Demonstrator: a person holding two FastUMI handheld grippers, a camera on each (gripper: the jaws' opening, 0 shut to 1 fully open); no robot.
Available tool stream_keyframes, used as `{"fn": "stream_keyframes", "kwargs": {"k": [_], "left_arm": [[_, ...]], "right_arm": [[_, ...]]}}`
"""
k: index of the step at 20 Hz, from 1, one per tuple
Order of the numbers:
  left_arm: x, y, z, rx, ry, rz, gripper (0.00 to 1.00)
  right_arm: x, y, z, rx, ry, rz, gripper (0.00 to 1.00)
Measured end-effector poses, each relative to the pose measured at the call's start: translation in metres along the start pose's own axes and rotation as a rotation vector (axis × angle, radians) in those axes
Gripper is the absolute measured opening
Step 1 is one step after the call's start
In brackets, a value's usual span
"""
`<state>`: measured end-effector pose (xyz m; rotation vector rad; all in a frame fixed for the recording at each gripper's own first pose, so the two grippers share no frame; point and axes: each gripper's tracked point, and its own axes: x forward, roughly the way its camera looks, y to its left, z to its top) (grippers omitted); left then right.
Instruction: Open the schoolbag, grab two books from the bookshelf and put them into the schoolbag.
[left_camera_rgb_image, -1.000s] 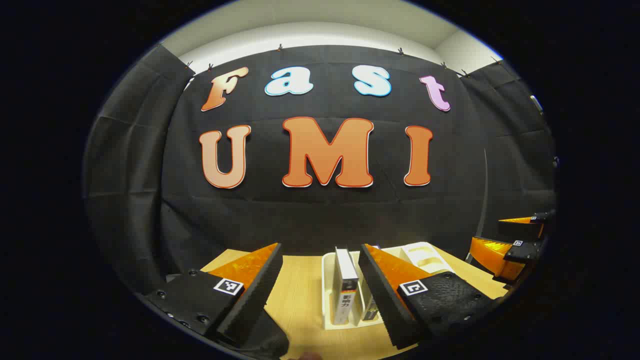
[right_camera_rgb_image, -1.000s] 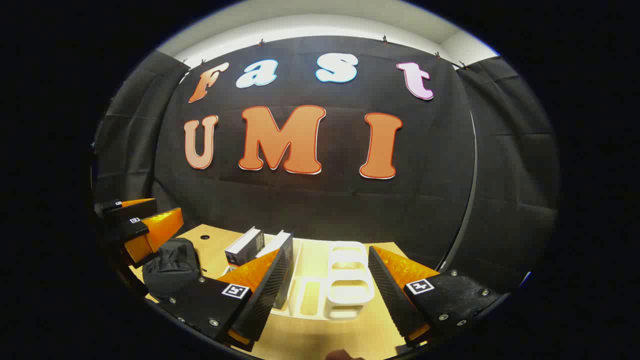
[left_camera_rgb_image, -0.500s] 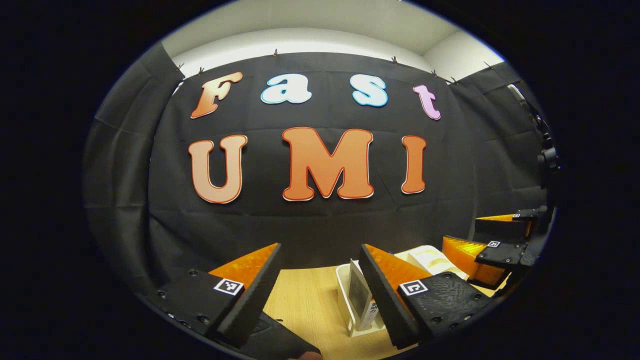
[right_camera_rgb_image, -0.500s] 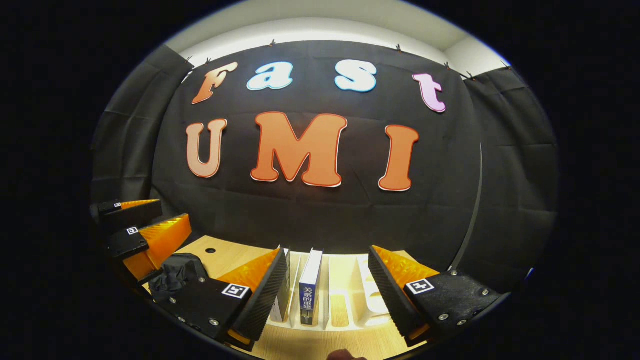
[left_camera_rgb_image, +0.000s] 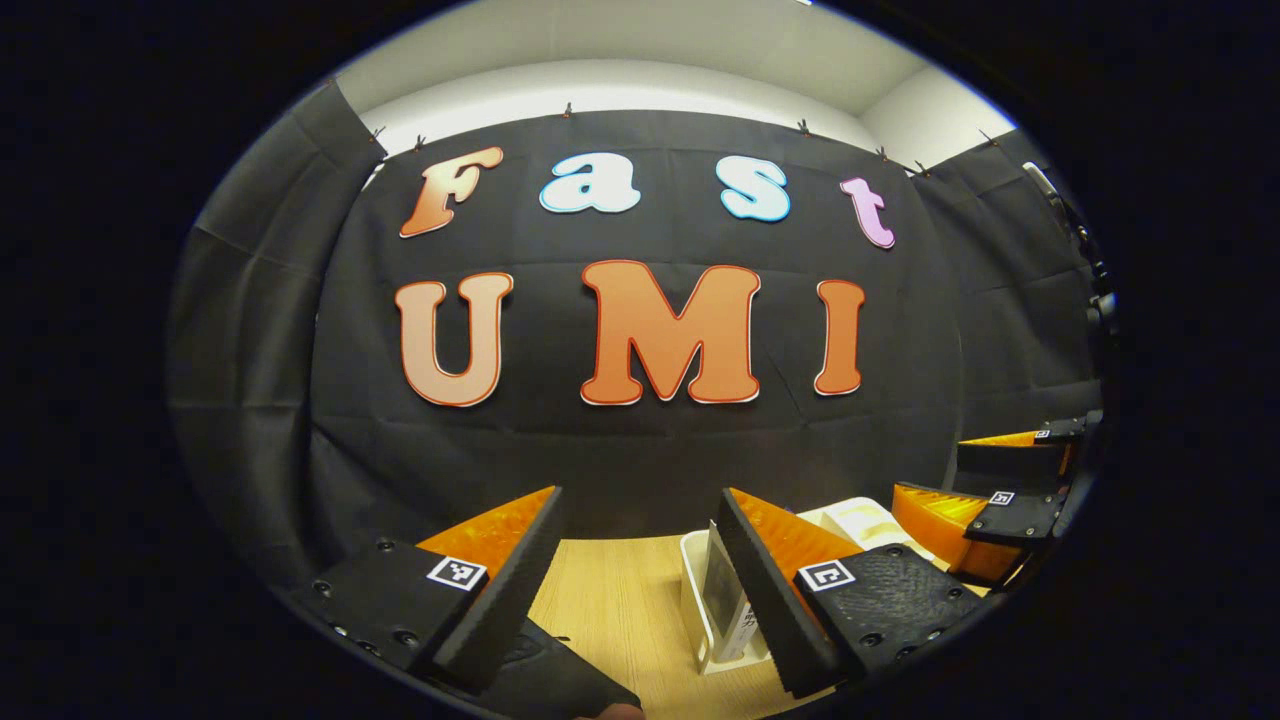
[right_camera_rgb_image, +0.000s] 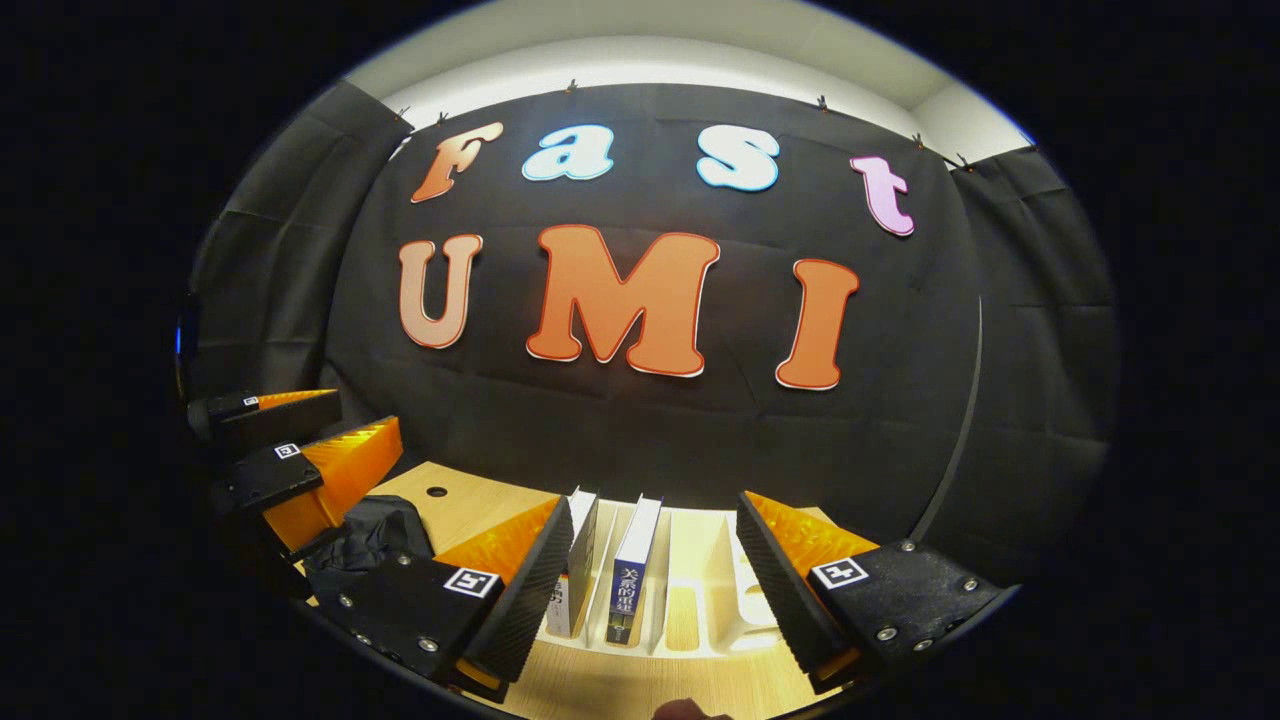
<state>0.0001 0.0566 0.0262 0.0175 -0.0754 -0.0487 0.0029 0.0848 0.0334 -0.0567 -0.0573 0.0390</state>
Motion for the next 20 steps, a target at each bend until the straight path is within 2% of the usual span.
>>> {"fn": "stream_keyframes", "kwargs": {"k": [2, 7, 11, 20], "left_arm": [[-0.005, -0.004, 0.004, -0.003, -0.007, 0.017, 0.98], [-0.011, -0.015, -0.006, 0.052, 0.022, 0.04, 0.98], [-0.023, -0.019, -0.035, 0.144, 0.084, 0.052, 0.98], [-0.044, -0.01, -0.113, 0.437, 0.232, 0.074, 0.98]], "right_arm": [[0.001, 0.003, 0.0, 0.012, 0.002, 0.042, 0.98], [0.008, -0.011, 0.017, 0.005, -0.047, 0.063, 0.98], [0.009, -0.022, 0.017, 0.0, -0.052, 0.071, 0.98], [0.017, -0.036, 0.023, 0.02, -0.073, 0.081, 0.98]]}}
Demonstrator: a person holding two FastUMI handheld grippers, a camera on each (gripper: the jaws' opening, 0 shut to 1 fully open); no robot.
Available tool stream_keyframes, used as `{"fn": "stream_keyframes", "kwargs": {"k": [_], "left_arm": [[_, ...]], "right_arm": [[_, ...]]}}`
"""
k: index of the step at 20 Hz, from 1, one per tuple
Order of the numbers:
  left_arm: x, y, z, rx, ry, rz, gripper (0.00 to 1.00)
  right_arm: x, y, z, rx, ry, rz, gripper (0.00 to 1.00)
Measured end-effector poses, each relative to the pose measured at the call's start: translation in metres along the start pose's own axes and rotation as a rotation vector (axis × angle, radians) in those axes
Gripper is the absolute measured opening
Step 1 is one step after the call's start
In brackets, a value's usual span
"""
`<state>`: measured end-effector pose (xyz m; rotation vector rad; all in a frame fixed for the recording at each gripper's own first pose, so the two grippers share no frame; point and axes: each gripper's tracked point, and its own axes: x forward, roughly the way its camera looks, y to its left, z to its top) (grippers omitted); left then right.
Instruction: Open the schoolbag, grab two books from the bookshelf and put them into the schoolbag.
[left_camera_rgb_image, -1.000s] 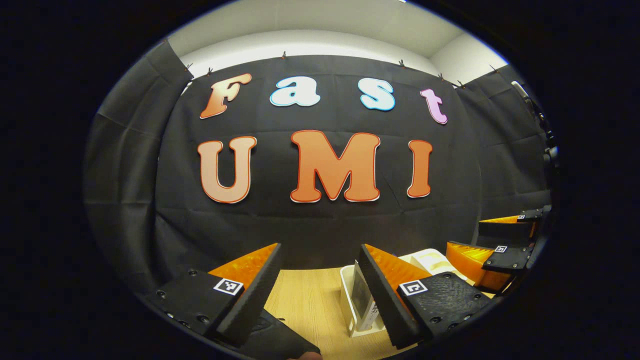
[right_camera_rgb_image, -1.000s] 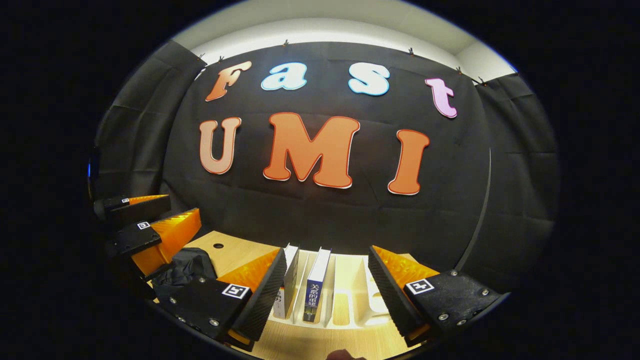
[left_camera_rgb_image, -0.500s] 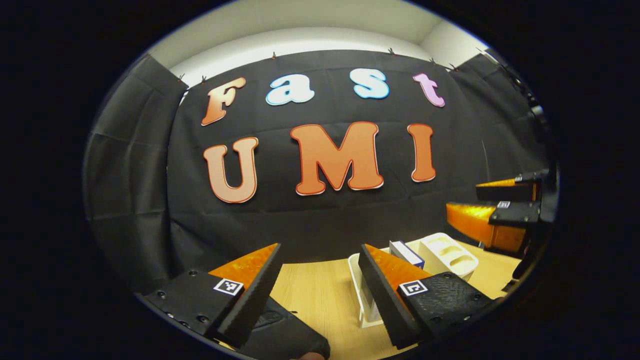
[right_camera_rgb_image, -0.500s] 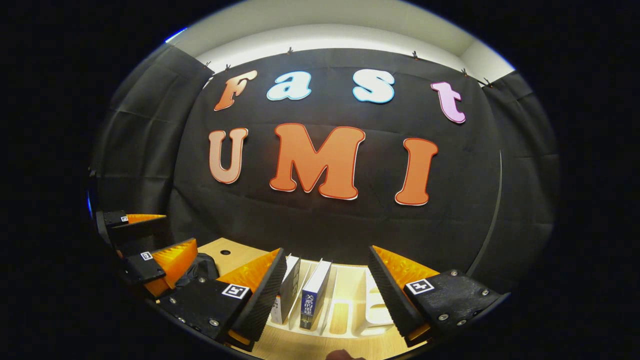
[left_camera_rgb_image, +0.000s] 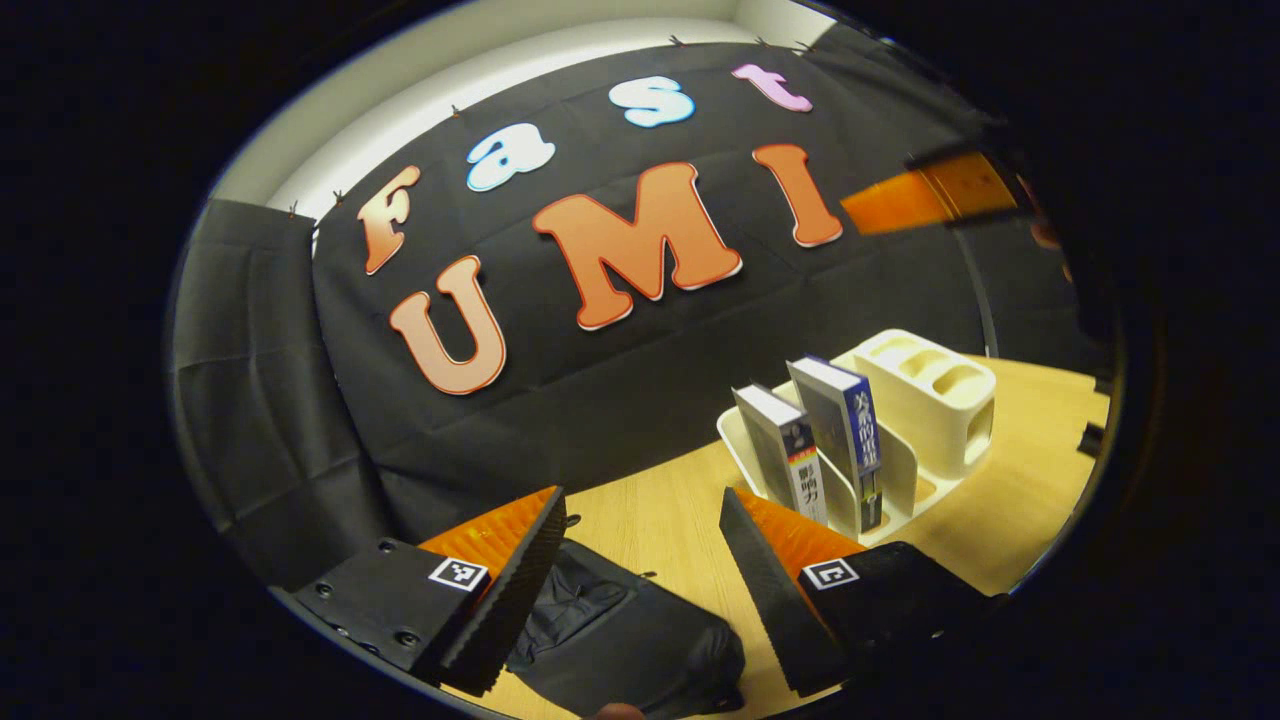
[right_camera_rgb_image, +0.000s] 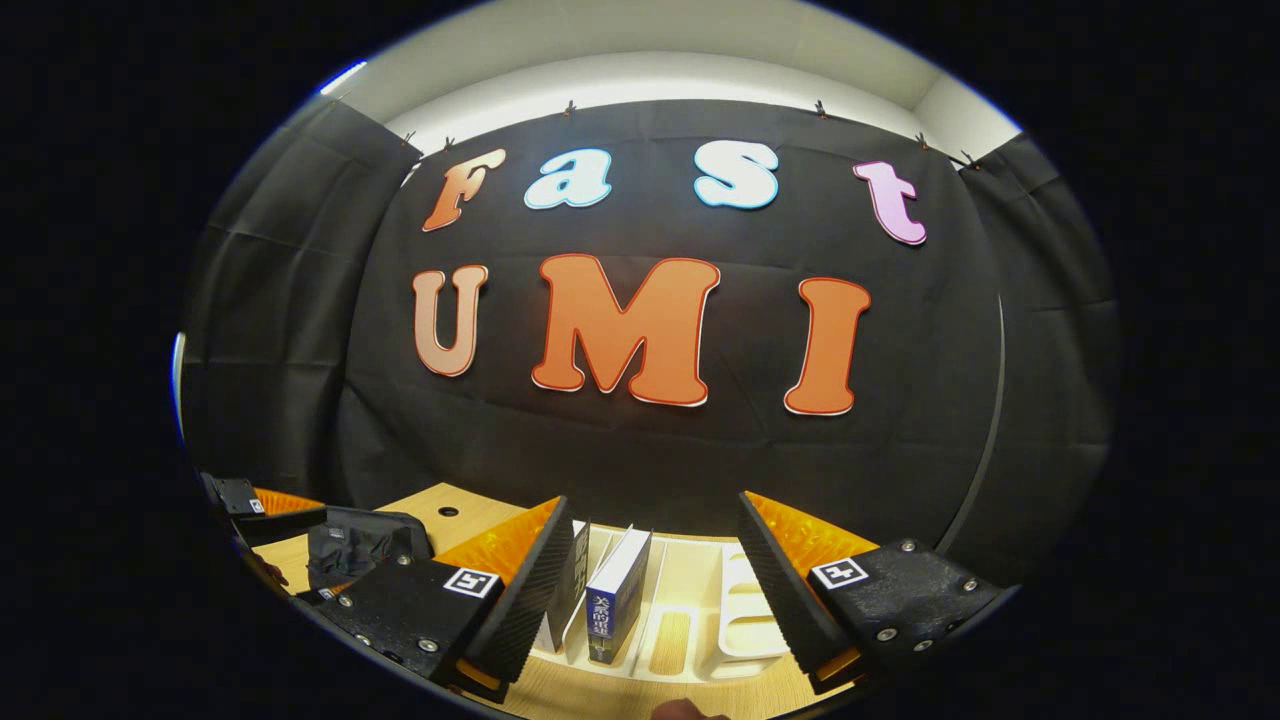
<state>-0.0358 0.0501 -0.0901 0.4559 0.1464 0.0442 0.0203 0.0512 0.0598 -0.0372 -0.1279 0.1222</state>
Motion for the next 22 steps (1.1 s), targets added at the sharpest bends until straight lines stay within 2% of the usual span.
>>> {"fn": "stream_keyframes", "kwargs": {"k": [6, 13, 22], "left_arm": [[-0.004, -0.015, -0.052, 0.15, 0.088, -0.008, 0.98], [0.007, -0.031, -0.126, 0.376, 0.227, -0.034, 0.98], [-0.003, -0.042, -0.19, 0.527, 0.338, -0.074, 0.98]], "right_arm": [[0.003, -0.004, -0.002, -0.001, -0.007, 0.005, 0.98], [0.01, -0.015, -0.004, 0.005, -0.009, -0.003, 0.98], [0.02, -0.026, -0.01, 0.012, -0.001, -0.016, 0.98]]}}
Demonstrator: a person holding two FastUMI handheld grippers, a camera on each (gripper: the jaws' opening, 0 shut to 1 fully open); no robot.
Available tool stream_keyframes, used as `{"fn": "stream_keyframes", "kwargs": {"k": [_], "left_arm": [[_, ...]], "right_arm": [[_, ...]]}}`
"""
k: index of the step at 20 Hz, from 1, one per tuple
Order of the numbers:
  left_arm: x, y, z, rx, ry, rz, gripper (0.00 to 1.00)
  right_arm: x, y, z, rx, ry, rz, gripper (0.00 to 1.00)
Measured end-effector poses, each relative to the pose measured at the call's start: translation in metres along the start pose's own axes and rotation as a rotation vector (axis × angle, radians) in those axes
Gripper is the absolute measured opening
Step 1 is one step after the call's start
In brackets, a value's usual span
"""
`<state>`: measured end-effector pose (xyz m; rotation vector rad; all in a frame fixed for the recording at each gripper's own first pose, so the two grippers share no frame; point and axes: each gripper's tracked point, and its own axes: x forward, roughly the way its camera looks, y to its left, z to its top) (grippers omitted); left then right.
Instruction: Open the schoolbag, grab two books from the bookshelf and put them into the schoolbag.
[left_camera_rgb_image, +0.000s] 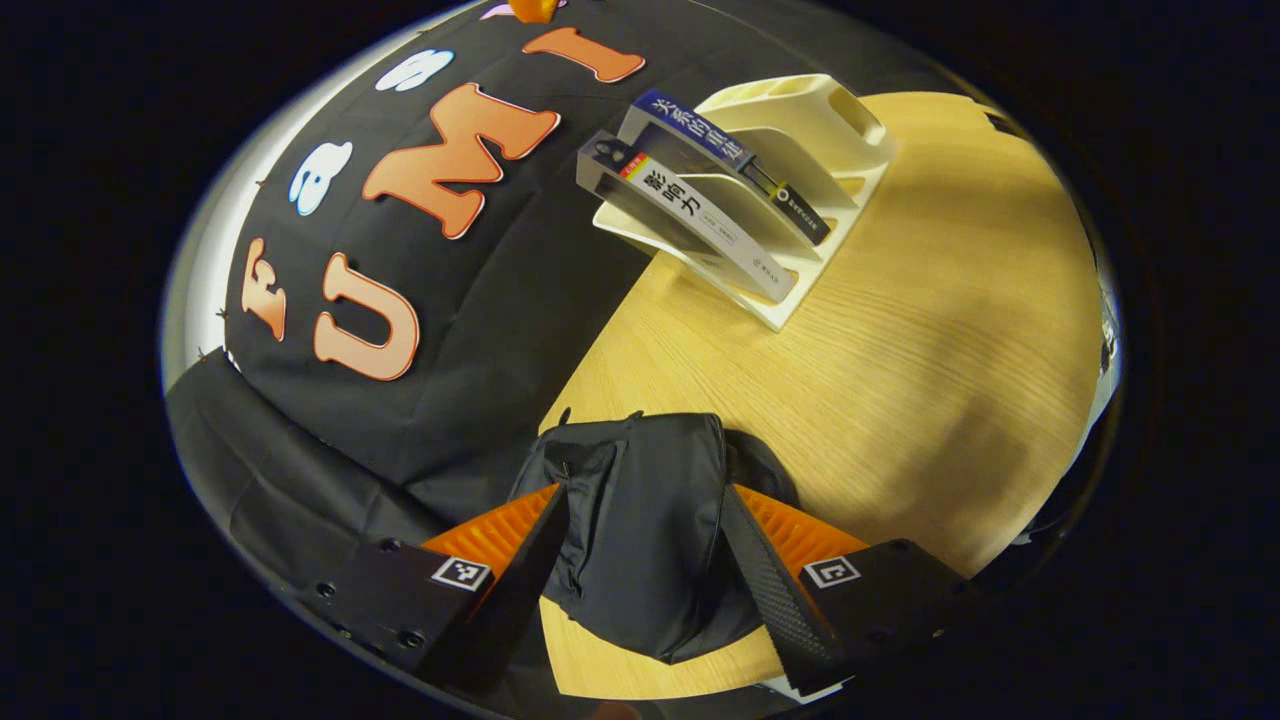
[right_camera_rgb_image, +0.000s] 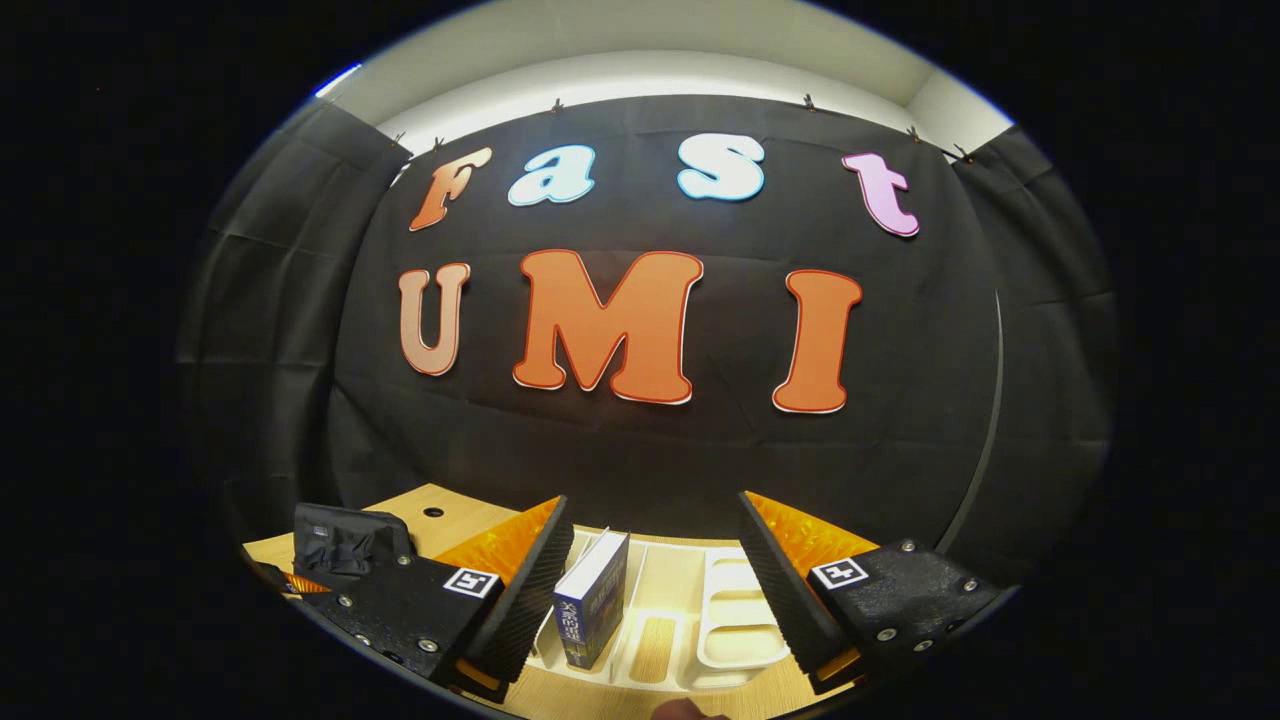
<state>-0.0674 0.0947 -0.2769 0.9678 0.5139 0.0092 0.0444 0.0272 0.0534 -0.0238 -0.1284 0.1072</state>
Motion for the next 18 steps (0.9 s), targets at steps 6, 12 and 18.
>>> {"fn": "stream_keyframes", "kwargs": {"k": [6, 12, 18], "left_arm": [[0.011, -0.006, -0.029, 0.06, 0.082, 0.011, 0.97], [0.027, 0.008, -0.048, 0.075, 0.153, 0.08, 0.96], [0.058, 0.007, -0.053, 0.088, 0.199, 0.087, 0.9]], "right_arm": [[0.004, -0.001, -0.001, 0.002, -0.003, 0.008, 0.98], [0.009, 0.001, 0.001, 0.003, -0.01, 0.03, 0.97], [0.011, 0.005, 0.005, -0.016, -0.016, 0.074, 0.98]]}}
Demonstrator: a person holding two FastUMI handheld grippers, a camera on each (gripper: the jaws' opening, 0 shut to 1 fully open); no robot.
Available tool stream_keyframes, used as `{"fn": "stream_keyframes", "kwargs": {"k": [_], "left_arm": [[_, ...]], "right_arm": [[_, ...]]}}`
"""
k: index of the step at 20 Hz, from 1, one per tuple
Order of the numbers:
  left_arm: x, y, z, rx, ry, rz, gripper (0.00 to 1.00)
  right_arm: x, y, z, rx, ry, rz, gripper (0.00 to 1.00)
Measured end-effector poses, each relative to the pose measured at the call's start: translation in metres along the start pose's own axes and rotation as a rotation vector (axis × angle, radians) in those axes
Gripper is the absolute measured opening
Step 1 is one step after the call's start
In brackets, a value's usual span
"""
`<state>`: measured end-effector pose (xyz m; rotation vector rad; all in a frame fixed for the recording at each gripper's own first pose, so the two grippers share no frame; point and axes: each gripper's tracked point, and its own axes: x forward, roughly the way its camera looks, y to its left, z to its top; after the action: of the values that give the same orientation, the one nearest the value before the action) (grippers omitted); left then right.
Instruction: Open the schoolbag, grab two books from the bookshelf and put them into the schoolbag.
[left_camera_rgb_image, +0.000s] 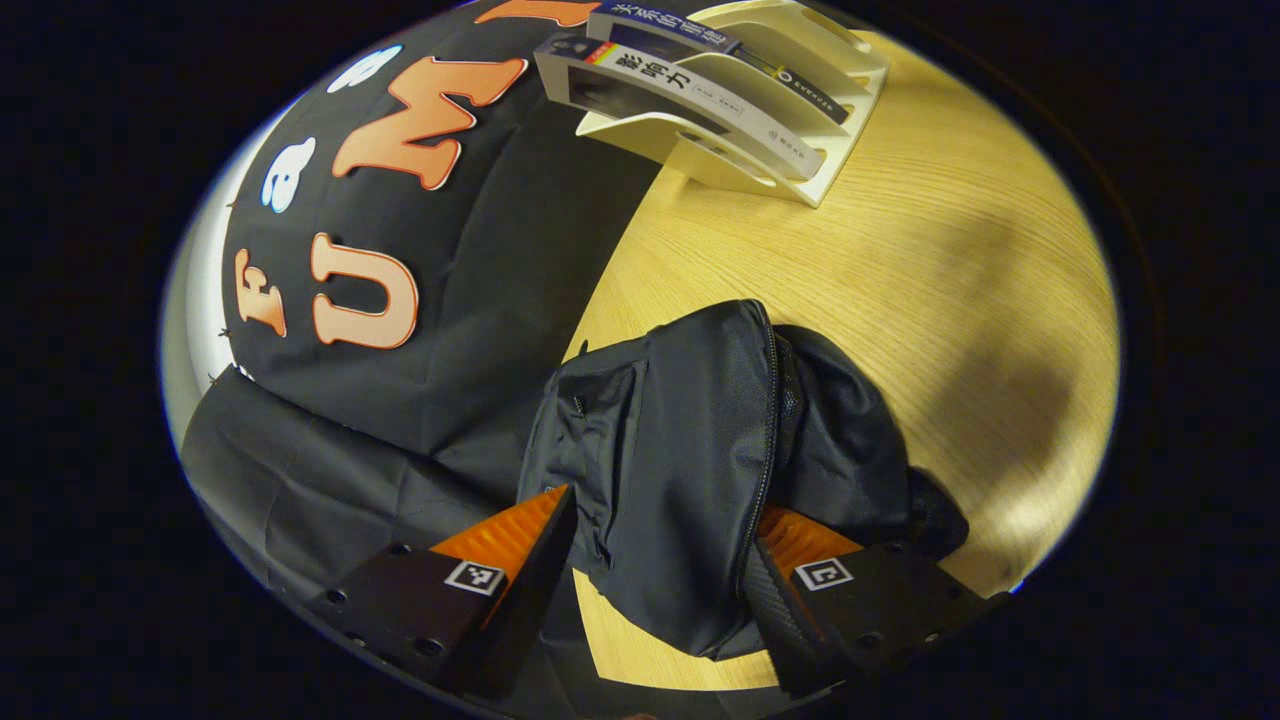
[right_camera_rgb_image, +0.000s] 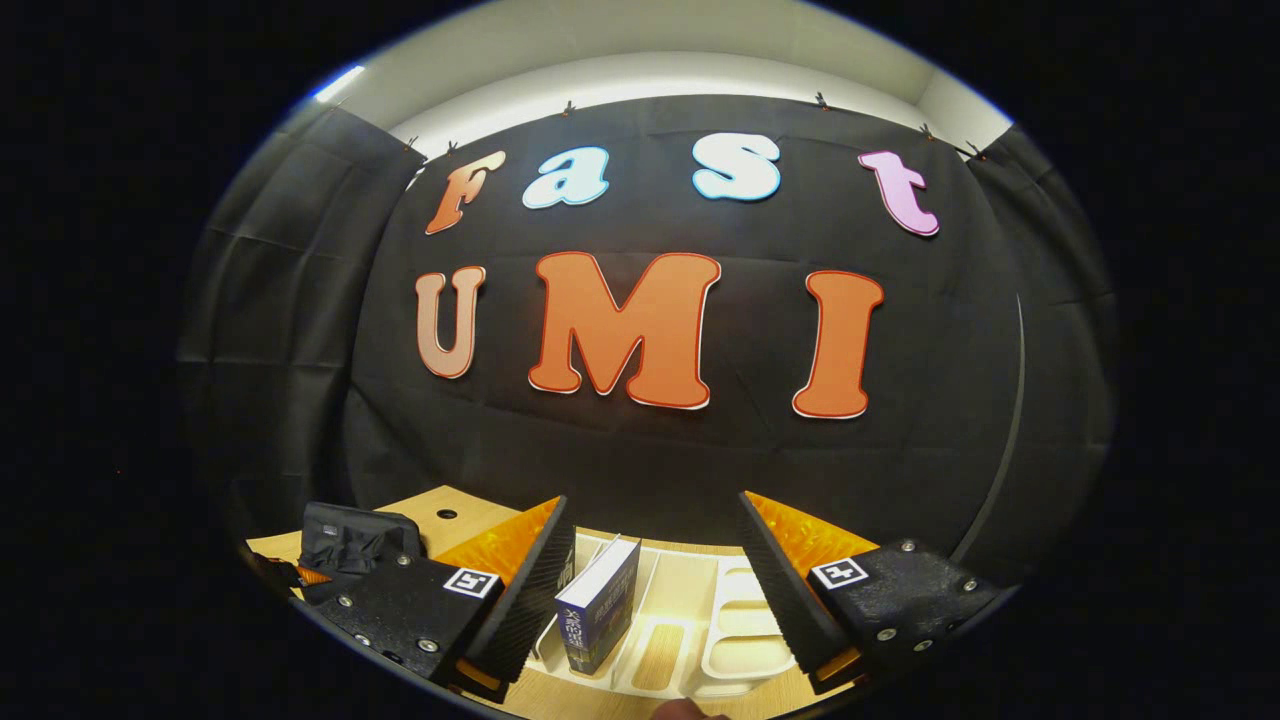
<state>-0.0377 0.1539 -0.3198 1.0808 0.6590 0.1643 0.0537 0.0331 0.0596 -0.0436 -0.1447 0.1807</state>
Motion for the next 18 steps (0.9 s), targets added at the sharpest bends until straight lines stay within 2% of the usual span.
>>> {"fn": "stream_keyframes", "kwargs": {"k": [2, 4, 5, 6, 7, 11, 15, 18], "left_arm": [[0.006, -0.004, 0.001, 0.006, 0.014, -0.01, 0.8], [0.006, -0.004, 0.002, 0.003, 0.024, -0.015, 0.65], [0.006, -0.004, 0.004, -0.001, 0.019, -0.017, 0.52], [0.004, -0.004, 0.004, 0.002, 0.026, -0.015, 0.45], [0.004, -0.002, 0.005, 0.005, 0.026, -0.014, 0.34], [0.001, 0.009, 0.009, -0.003, 0.037, -0.017, 0.1], [0.002, 0.025, 0.014, -0.032, 0.046, -0.051, 0.07], [0.002, 0.035, 0.015, -0.061, 0.045, -0.113, 0.06]], "right_arm": [[-0.001, -0.001, 0.002, -0.009, -0.008, 0.014, 0.98], [-0.001, -0.002, 0.003, -0.018, -0.012, 0.027, 0.97], [-0.002, -0.003, 0.004, -0.019, -0.012, 0.034, 0.97], [-0.002, -0.004, 0.003, -0.02, -0.014, 0.038, 0.97], [-0.002, -0.006, 0.003, -0.02, -0.013, 0.043, 0.98], [-0.001, -0.011, 0.003, -0.008, -0.012, 0.059, 0.98], [0.0, -0.015, 0.002, -0.001, -0.006, 0.058, 0.98], [0.004, -0.016, 0.002, -0.006, 0.004, 0.045, 0.98]]}}
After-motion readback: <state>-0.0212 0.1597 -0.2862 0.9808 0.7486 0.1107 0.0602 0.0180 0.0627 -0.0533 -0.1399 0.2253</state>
